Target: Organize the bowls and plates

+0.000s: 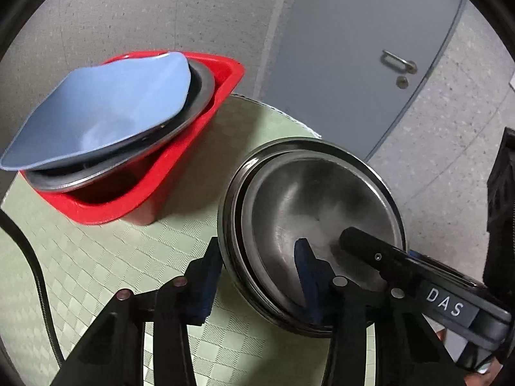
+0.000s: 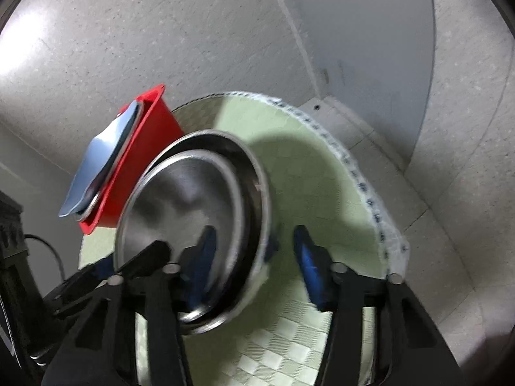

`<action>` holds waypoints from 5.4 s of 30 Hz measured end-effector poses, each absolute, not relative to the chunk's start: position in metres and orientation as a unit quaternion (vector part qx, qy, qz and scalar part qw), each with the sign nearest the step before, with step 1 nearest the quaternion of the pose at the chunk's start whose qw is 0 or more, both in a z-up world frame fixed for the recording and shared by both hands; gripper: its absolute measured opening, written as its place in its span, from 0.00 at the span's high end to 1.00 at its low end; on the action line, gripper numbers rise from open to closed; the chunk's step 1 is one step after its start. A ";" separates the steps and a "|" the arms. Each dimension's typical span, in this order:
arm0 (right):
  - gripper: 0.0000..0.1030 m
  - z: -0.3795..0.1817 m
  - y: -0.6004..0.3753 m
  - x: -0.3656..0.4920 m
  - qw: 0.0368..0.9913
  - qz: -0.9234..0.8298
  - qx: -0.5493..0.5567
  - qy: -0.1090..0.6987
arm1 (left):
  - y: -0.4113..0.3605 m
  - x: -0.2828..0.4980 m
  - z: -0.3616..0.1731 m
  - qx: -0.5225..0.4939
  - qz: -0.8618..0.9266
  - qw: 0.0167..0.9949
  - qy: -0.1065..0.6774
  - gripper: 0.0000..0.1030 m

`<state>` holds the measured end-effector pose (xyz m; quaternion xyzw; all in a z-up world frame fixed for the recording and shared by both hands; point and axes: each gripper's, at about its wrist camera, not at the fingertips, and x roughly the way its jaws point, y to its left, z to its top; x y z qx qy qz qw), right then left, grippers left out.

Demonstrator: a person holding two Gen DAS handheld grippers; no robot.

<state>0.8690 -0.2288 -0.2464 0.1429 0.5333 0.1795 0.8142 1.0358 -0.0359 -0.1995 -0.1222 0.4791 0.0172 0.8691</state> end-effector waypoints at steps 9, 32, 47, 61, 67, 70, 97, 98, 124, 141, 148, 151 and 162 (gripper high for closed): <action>0.62 -0.232 -0.235 0.854 0.823 0.163 0.138 0.526 | -0.034 1.025 -0.188 -0.127 -0.010 0.870 0.476 0.66; 0.61 -0.104 -0.103 0.866 0.873 0.178 0.076 0.448 | 0.118 0.994 -0.074 -0.146 -0.020 0.903 0.403 0.66; 0.62 -0.172 -0.001 0.920 0.834 0.189 0.041 0.517 | 0.204 1.034 -0.112 -0.136 0.005 0.869 0.476 0.66; 0.58 -0.198 0.012 0.932 0.837 0.161 0.002 0.524 | 0.190 1.069 -0.124 -0.124 -0.005 0.865 0.486 0.60; 0.52 -0.193 0.003 0.927 0.846 0.156 0.010 0.510 | 0.196 1.067 -0.126 -0.137 -0.012 0.872 0.469 0.44; 0.45 -0.182 -0.006 0.917 0.853 0.155 0.018 0.497 | 0.199 1.060 -0.125 -0.139 -0.012 0.877 0.460 0.36; 0.20 -0.069 -0.107 0.612 0.942 0.121 0.019 0.312 | 0.076 0.699 -0.045 -0.017 0.032 0.967 0.252 0.10; 0.20 -0.068 -0.112 0.598 0.944 0.121 0.018 0.307 | 0.068 0.678 -0.046 -0.018 0.037 0.969 0.245 0.07; 0.07 -0.050 -0.193 0.244 0.973 0.065 -0.012 0.221 | -0.039 0.247 -0.047 -0.012 0.018 0.986 0.168 0.01; 0.02 -0.066 -0.152 0.132 0.980 0.017 -0.007 0.196 | 0.016 0.140 -0.063 -0.005 0.003 0.988 0.155 0.01; 0.01 -0.076 -0.139 0.109 0.980 0.009 -0.009 0.196 | 0.033 0.108 -0.072 -0.010 -0.004 0.988 0.155 0.01; 0.01 -0.082 -0.136 0.102 0.981 0.005 -0.009 0.195 | 0.038 0.100 -0.076 -0.012 -0.008 0.988 0.154 0.01; 0.01 -0.090 -0.138 0.084 0.981 -0.009 -0.008 0.194 | 0.046 0.089 -0.080 -0.008 -0.023 0.989 0.149 0.01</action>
